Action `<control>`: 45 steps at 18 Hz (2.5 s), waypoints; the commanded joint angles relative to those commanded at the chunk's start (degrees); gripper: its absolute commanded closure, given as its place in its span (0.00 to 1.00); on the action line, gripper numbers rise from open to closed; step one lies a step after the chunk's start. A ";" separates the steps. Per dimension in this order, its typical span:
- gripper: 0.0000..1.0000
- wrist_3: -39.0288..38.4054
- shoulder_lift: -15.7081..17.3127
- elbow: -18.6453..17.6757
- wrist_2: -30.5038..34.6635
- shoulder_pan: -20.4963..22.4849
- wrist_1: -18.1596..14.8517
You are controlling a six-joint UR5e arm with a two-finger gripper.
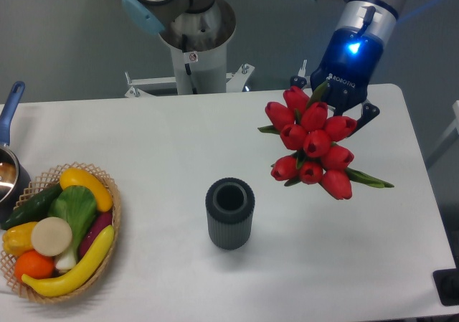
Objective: Insert the flowers into the vase
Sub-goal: 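Carry the red tulip bunch with the gripper over the grey vase, then lower the tulip stems into the vase opening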
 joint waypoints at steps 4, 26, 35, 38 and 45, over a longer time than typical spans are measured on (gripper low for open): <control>0.66 0.00 -1.67 -0.09 -4.73 -1.41 3.60; 0.66 11.51 -5.01 -7.03 -29.19 -5.45 4.40; 0.66 11.52 -5.27 -9.75 -28.92 -4.23 4.40; 0.66 11.34 -5.45 -10.63 -28.40 -3.43 4.31; 0.65 11.69 -6.77 -12.04 -26.64 -3.78 4.31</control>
